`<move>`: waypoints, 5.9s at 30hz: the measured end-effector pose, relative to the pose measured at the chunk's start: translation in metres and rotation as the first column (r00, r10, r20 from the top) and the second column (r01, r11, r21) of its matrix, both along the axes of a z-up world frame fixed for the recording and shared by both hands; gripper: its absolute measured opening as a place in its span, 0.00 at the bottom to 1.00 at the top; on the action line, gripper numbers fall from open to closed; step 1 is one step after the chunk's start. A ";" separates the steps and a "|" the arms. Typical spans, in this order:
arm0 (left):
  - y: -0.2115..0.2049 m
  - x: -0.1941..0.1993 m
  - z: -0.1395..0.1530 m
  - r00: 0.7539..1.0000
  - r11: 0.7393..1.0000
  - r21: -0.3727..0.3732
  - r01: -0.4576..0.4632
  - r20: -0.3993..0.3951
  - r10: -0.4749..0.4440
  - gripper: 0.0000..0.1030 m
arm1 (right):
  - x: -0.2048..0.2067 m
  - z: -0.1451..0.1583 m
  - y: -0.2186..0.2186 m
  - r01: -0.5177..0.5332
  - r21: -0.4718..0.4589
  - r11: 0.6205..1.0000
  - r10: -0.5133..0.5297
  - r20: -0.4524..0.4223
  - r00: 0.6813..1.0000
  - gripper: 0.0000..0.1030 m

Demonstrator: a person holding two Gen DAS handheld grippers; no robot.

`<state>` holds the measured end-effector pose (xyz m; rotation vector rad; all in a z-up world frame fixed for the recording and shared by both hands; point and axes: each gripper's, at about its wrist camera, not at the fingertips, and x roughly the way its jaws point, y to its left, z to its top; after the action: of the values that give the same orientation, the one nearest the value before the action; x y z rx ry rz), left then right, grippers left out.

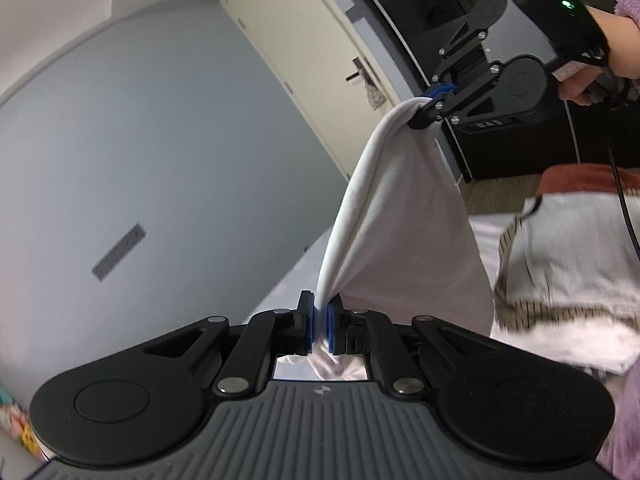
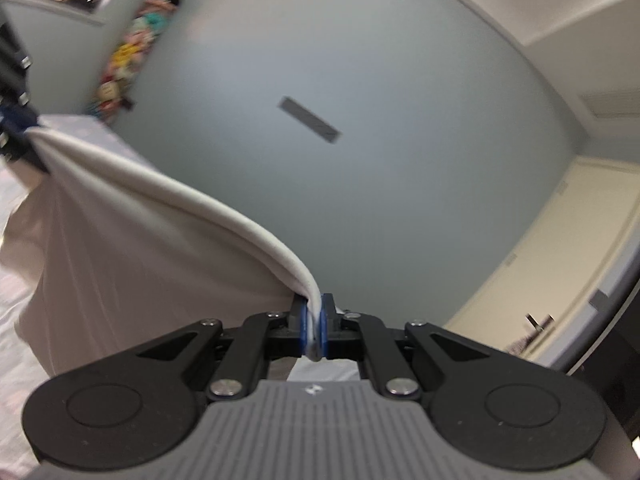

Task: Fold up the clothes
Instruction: 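Lift the white shirt with both grippers and carry it toward the clothes stack, then hold the shirt with both grippers and fold it over onto itself, then lower the folded shirt onto the clothes stack and open both grippers, then press the folded shirt flat on the stack with both grippers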

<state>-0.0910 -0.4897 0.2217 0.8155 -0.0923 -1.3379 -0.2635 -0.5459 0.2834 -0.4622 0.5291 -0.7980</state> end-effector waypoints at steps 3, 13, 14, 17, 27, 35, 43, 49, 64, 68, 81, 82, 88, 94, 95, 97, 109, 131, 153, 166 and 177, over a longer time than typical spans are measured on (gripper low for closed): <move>-0.026 -0.026 0.013 0.999 0.998 -0.033 0.052 0.007 -0.052 0.05 | -0.029 0.016 -0.025 0.042 -0.033 0.999 -0.041 0.023 0.999 0.07; -0.042 -0.138 -0.037 0.924 0.922 0.082 0.378 -0.101 -0.370 0.03 | -0.184 -0.013 -0.061 0.211 0.078 0.974 -0.206 -0.069 0.976 0.07; -0.039 -0.148 -0.045 0.909 0.907 0.098 0.410 -0.120 -0.399 0.03 | -0.199 -0.028 -0.058 0.224 0.089 0.971 -0.215 -0.102 0.971 0.07; -0.030 -0.176 -0.072 0.859 0.851 0.143 0.504 -0.179 -0.479 0.00 | -0.246 -0.067 -0.043 0.249 0.146 0.957 -0.224 -0.166 0.960 0.07; -0.020 -0.224 -0.149 0.783 0.745 0.252 0.618 -0.284 -0.554 0.00 | -0.305 -0.153 -0.009 0.269 0.230 0.935 -0.204 -0.269 0.941 0.07; -0.004 -0.250 -0.186 0.823 0.798 0.209 0.566 -0.198 -0.532 0.54 | -0.305 -0.156 -0.016 0.277 0.232 0.933 -0.228 -0.218 0.949 0.07; -0.002 -0.309 -0.229 0.843 0.823 0.196 0.533 -0.041 -0.536 0.66 | -0.306 -0.146 -0.012 0.275 0.222 0.935 -0.236 -0.190 0.953 0.07; -0.003 -0.337 -0.291 0.863 0.879 0.140 0.456 0.174 -0.475 0.71 | -0.309 -0.142 -0.010 0.257 0.223 0.940 -0.229 -0.145 0.963 0.07; 0.003 -0.331 -0.299 0.854 0.896 0.029 0.444 0.290 -0.432 0.16 | -0.316 -0.144 -0.013 0.248 0.241 0.938 -0.230 -0.103 0.968 0.07; 0.007 -0.303 -0.251 0.894 0.897 -0.011 0.442 0.091 -0.439 0.07 | -0.315 -0.142 -0.016 0.260 0.238 0.936 -0.242 -0.103 0.965 0.07; -0.041 -0.131 -0.054 0.863 0.955 -0.162 0.248 -0.412 -0.293 0.06 | -0.271 -0.093 -0.037 0.264 0.122 0.957 -0.264 -0.017 0.964 0.07; -0.051 -0.119 -0.042 0.857 0.958 -0.164 0.234 -0.430 -0.283 0.06 | -0.262 -0.086 -0.042 0.258 0.110 0.960 -0.259 -0.005 0.966 0.07; -0.107 -0.048 0.012 0.822 0.964 -0.195 0.183 -0.507 -0.259 0.06 | -0.206 -0.042 -0.093 0.243 0.067 0.968 -0.247 0.061 0.967 0.07; -0.149 -0.009 0.034 0.834 0.966 -0.196 0.169 -0.494 -0.246 0.06 | -0.155 -0.015 -0.152 0.230 0.054 0.972 -0.235 0.097 0.967 0.07; -0.154 -0.004 0.037 0.838 0.966 -0.197 0.167 -0.488 -0.244 0.06 | -0.153 -0.013 -0.153 0.225 0.054 0.973 -0.230 0.097 0.968 0.07; -0.155 -0.004 0.036 0.841 0.966 -0.199 0.168 -0.482 -0.246 0.06 | -0.149 -0.008 -0.155 0.215 0.054 0.975 -0.220 0.095 0.971 0.07; -0.091 -0.062 -0.019 0.802 0.909 -0.173 0.380 -0.428 -0.417 0.06 | -0.190 -0.020 -0.111 0.176 0.135 0.975 -0.184 0.048 0.982 0.07; -0.013 -0.183 -0.196 0.680 0.755 0.082 0.651 -0.505 -0.532 0.05 | -0.309 -0.202 -0.003 0.221 0.338 0.915 -0.153 -0.215 0.965 0.07; 0.006 -0.120 -0.228 0.663 0.798 0.128 0.589 -0.641 -0.387 0.27 | -0.344 -0.233 -0.005 0.387 0.420 0.821 -0.382 -0.100 0.919 0.11; -0.113 -0.073 -0.212 0.641 0.950 0.021 0.311 -0.742 -0.194 0.27 | -0.224 -0.202 -0.073 0.217 0.542 0.812 -0.337 0.131 0.932 0.10; -0.144 -0.039 -0.283 0.700 0.973 0.156 0.168 -0.714 -0.006 0.04 | -0.183 -0.235 -0.137 0.207 0.659 0.723 -0.419 0.181 0.890 0.07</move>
<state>-0.1304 -0.6340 -0.0610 0.4113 0.6497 -1.6966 -0.4466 -0.6827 0.0486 0.3971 0.5409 -0.9469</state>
